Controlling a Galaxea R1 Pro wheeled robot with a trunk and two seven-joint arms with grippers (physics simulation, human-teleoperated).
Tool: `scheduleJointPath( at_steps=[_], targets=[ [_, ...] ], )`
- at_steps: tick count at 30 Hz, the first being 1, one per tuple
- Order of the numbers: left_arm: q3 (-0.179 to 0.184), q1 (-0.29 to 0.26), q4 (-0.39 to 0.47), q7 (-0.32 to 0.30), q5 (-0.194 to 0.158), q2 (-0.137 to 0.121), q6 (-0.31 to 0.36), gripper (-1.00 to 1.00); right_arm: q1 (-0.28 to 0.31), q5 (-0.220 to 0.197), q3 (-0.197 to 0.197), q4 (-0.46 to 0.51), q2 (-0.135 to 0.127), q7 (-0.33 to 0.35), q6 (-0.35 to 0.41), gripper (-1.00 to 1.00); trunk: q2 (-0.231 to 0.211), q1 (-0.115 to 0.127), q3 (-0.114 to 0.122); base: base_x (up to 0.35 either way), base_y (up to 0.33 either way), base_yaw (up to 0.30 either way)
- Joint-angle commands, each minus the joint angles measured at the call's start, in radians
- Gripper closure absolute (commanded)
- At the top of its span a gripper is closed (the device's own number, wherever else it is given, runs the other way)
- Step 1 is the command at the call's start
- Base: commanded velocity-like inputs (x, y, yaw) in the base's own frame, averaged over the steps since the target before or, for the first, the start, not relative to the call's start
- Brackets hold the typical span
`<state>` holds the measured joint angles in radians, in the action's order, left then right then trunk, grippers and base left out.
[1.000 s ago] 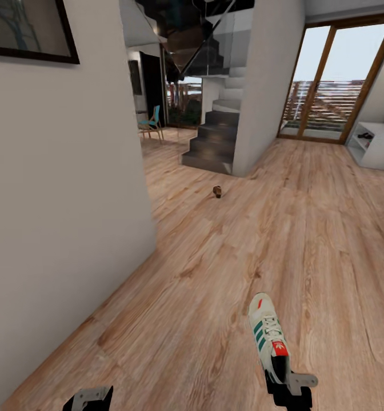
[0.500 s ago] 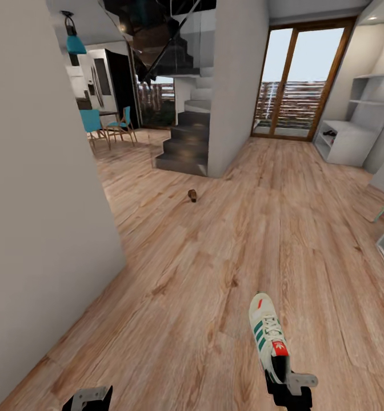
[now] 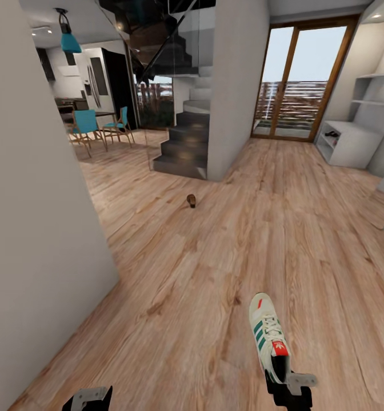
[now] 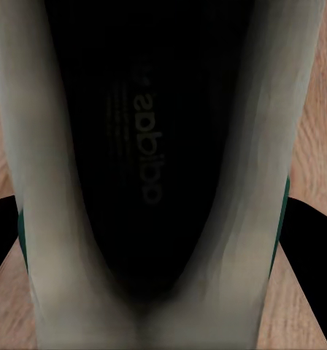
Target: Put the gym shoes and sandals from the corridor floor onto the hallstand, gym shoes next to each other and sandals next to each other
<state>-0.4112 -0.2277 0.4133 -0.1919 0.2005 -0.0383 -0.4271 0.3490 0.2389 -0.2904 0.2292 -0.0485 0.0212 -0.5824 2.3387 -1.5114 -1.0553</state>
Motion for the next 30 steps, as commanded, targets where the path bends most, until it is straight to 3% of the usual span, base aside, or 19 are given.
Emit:
scheduleJointPath(
  at_steps=[1, 30],
  targets=[
    [-0.009, -0.001, -0.001, -0.006, 0.009, 0.001, -0.004, -1.00, 0.001, 0.009, -0.009, -0.001, 0.000, 0.003, -0.004, 1.00, 0.000, 0.000, -0.001, 0.338, 0.000, 0.000],
    [-0.010, -0.001, -0.001, -0.006, 0.008, 0.000, -0.004, -1.00, 0.001, 0.010, -0.009, -0.002, 0.001, 0.002, -0.004, 1.00, 0.000, 0.000, -0.001, 0.338, 0.000, 0.000]
  ],
)
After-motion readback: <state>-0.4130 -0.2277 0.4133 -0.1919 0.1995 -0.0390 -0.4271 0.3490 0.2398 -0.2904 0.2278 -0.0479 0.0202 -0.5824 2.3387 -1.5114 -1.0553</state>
